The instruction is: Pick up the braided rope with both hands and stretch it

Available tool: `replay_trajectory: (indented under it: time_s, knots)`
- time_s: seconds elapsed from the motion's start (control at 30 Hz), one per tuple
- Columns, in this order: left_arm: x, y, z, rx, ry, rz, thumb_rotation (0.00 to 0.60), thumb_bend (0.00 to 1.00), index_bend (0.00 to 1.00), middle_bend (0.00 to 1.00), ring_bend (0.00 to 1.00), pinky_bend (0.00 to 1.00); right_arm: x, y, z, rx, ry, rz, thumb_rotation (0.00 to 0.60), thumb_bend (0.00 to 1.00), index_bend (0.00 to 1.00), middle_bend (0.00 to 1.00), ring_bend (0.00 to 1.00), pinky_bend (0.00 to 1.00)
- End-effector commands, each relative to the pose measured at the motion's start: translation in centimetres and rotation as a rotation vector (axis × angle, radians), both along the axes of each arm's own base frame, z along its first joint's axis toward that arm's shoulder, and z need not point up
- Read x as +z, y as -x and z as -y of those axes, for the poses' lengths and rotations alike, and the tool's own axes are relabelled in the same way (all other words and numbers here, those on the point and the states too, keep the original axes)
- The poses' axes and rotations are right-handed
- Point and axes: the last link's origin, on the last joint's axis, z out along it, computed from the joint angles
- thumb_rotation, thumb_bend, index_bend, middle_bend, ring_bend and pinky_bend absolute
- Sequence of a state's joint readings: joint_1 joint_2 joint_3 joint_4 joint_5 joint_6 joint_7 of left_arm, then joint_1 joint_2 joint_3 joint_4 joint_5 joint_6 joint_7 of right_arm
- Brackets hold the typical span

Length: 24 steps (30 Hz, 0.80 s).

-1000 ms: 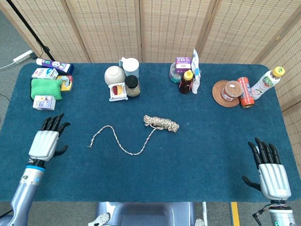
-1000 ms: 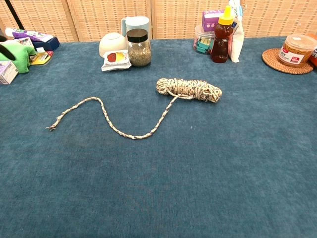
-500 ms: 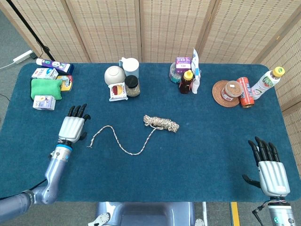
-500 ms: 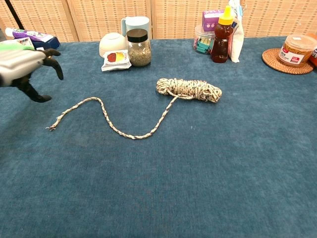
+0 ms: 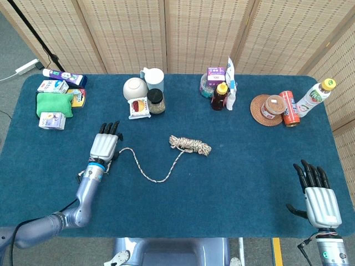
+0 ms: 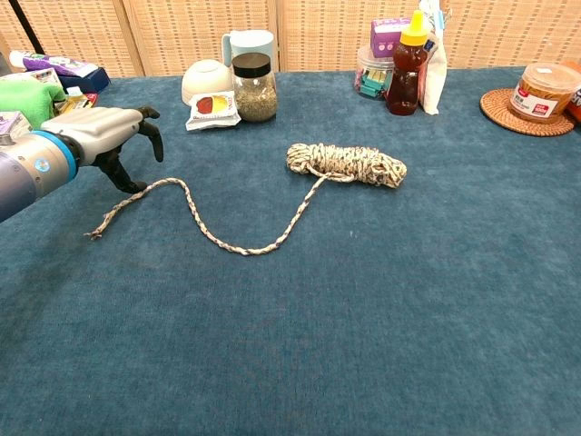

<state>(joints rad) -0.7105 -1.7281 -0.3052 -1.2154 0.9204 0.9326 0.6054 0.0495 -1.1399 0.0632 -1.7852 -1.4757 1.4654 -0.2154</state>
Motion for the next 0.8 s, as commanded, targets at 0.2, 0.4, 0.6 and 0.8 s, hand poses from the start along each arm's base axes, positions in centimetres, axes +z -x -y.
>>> replay_trajectory:
  time_s: [0.2, 0.4, 0.6, 0.8]
  knots:
    - [-1.2, -1.5, -0.1, -0.010, 0.025, -0.001, 0.600, 0.31, 0.39, 0.00, 0.00, 0.00, -0.1, 0.1, 0.1, -0.002, -0.005, 0.001, 0.600, 0.00, 0.00, 0.00, 0.00, 0.00]
    - [-1.8, -2.0, -0.2, -0.001, 0.033, 0.000, 0.600, 0.33, 0.39, 0.00, 0.00, 0.00, 0.0, 0.1, 0.1, -0.005, -0.004, 0.002, 0.600, 0.00, 0.00, 0.00, 0.00, 0.00]
    - [-2.2, -2.3, -0.4, -0.004, 0.032, -0.008, 0.600, 0.34, 0.41, 0.00, 0.00, 0.00, -0.1, 0.2, 0.2, -0.009, -0.009, 0.004, 0.600, 0.00, 0.00, 0.00, 0.00, 0.00]
    - [-2.6, -2.6, -0.5, -0.001, 0.035, -0.003, 0.600, 0.35, 0.43, 0.00, 0.00, 0.00, -0.1, 0.2, 0.2, -0.009, -0.011, 0.004, 0.600, 0.00, 0.00, 0.00, 0.00, 0.00]
